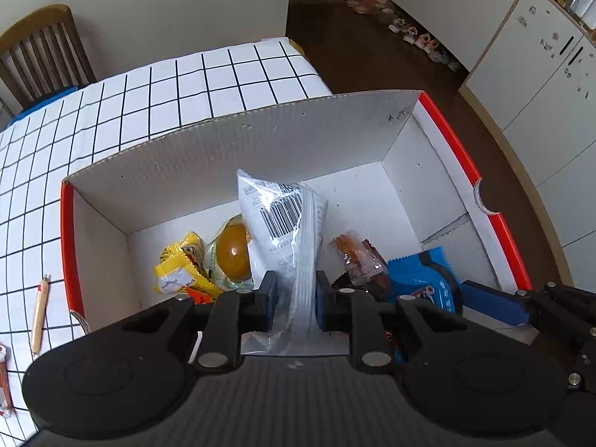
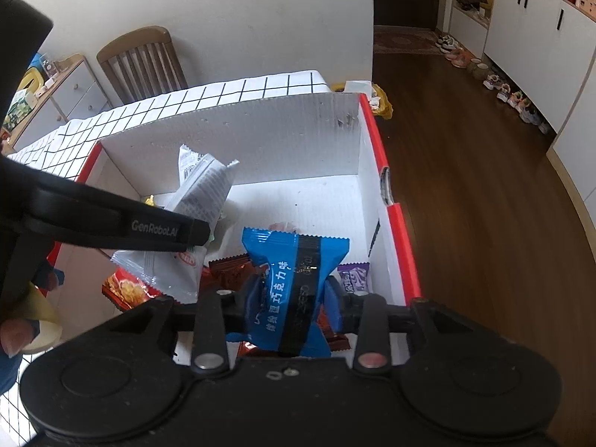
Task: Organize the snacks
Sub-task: 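Open both grippers to drop the blue packet and clear wrapper into the box, then move both tools back over the chocolate cake packet and wooden stick snack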
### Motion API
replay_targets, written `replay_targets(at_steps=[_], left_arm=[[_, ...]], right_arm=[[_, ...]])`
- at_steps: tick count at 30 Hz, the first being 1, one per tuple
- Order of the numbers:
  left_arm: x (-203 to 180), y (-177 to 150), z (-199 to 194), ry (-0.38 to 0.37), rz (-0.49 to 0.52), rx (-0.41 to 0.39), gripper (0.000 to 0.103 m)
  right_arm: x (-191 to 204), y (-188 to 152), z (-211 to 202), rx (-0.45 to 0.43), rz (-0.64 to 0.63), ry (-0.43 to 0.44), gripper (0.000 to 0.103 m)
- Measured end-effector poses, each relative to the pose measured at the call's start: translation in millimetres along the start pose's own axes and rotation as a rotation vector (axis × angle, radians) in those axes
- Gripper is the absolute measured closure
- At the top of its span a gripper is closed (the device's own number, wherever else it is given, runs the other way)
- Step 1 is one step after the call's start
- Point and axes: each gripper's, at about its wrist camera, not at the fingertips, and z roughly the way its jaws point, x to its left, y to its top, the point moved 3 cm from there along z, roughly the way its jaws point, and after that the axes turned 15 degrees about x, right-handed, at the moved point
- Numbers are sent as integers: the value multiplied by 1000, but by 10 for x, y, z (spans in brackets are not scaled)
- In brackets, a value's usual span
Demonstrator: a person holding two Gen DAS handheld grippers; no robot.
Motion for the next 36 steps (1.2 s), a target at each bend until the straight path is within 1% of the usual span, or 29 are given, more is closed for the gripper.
replay_targets(at_steps=[2, 4, 6, 7, 11, 15, 19, 20, 21, 23, 26, 31, 36], left_arm=[[13, -5, -11, -10, -7, -3, 76], [34, -31, -44, -28, -16, -14, 68], [52, -61, -102, -40, -27, -35, 44], [65, -82, -138, -45, -30, -51, 39], [111, -155, -279, -51, -40, -86, 38], [148, -266, -424, -41, -38, -123, 38], [192, -399, -575, -44, -41, -159, 38], [204, -434, -614, -46, -42, -167, 38], [218, -470, -657, -47, -43, -177, 38], [248, -543, -740, -46, -47, -195, 38], [282, -650, -856, -30, -53, -222, 38], [350, -855, -1045, -34, -65, -266, 38], [399, -1139, -1258, -19, -56, -337, 38]], right_arm=[[-19, -7, -5, -4, 7, -3, 62], [-35, -18, -19, -8, 14, 0, 61], [-36, -39, -45, -15, 16, 1, 57], [-32, -48, -62, -20, 14, -2, 56], [-23, -79, -154, -39, 10, 3, 49], [4, -125, -268, -62, 3, 11, 41], [40, -180, -394, -89, -17, 12, 39], [54, -192, -424, -95, -21, 10, 37], [61, -206, -459, -102, -23, 9, 34], [87, -227, -529, -118, -27, 15, 31], [124, -256, -639, -144, -37, 19, 28], [204, -333, -834, -186, -56, 43, 23], [316, -421, -1003, -239, -92, 49, 18]])
